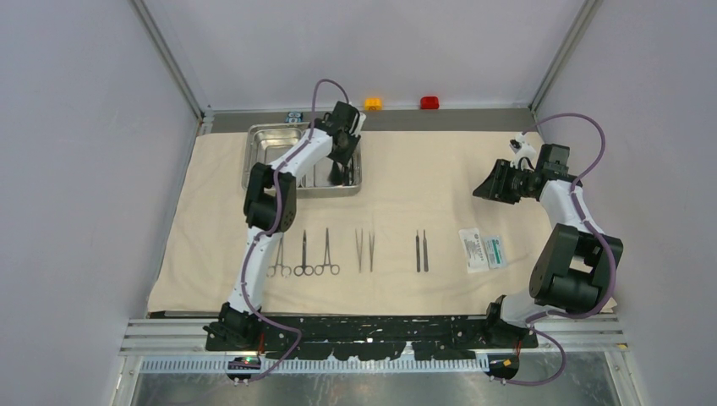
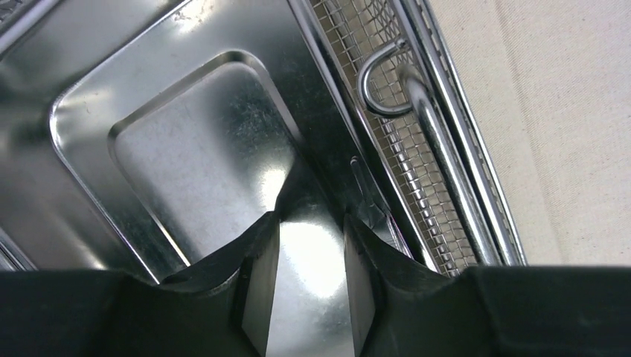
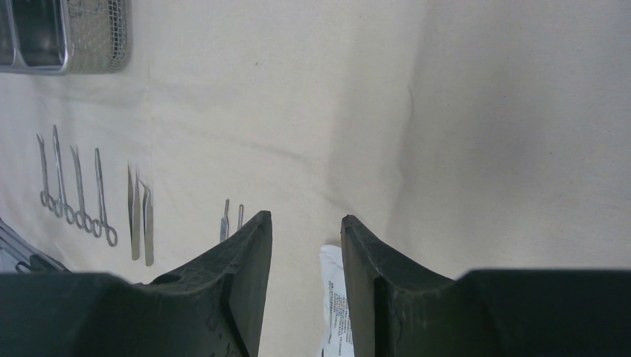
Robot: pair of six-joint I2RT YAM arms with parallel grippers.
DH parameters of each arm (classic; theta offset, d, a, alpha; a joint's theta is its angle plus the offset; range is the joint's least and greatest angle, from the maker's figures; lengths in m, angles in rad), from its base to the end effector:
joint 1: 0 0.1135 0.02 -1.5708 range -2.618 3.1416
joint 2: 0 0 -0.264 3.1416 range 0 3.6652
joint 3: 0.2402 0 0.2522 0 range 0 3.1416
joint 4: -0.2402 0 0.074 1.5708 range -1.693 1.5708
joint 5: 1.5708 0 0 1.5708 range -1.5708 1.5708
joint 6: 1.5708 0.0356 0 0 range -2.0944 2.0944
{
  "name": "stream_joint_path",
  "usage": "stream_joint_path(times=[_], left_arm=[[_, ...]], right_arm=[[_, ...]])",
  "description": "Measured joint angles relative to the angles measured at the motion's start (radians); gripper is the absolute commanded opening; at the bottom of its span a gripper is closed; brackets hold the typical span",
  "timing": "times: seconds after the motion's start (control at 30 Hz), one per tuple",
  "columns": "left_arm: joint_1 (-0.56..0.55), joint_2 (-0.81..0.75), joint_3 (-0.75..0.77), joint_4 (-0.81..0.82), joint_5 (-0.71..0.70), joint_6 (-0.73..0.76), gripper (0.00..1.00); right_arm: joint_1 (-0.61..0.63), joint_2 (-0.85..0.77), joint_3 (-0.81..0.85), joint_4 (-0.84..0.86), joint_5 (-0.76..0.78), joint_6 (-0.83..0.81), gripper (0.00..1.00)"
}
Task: Open and lay out the surgical kit
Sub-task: Adjust the medical item in the container.
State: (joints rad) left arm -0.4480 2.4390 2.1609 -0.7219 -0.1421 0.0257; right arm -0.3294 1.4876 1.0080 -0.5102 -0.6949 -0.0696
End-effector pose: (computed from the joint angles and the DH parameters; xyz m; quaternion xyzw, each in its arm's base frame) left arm 0.4822 -0.2261 0.1826 0.2052 0.9351 0.0077 0.2889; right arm 0.2900 -0.0751 0.2321 0.0200 0.9059 0.2664 0.3286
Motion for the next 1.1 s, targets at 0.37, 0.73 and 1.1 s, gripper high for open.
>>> stream_joint_path(times=[0.37,0.73,1.1], left_arm=[[0.039,-0.010,-0.023,0.037,0.129,-0.066,0.37],[0.063,-0.035,-0.060,0.045,0.248,-0.151,0.41],[0.062,-0.035,-0.063,0.049,0.261,-0.177,0.45]], right_arm=[[0.000,0.000,0.000,0.000,0.000,0.001,0.45],[0.000,0.000,0.000,0.000,-0.003,0.004,0.44],[0.000,0.002,0.000,0.000,-0.005,0.005,0.45]])
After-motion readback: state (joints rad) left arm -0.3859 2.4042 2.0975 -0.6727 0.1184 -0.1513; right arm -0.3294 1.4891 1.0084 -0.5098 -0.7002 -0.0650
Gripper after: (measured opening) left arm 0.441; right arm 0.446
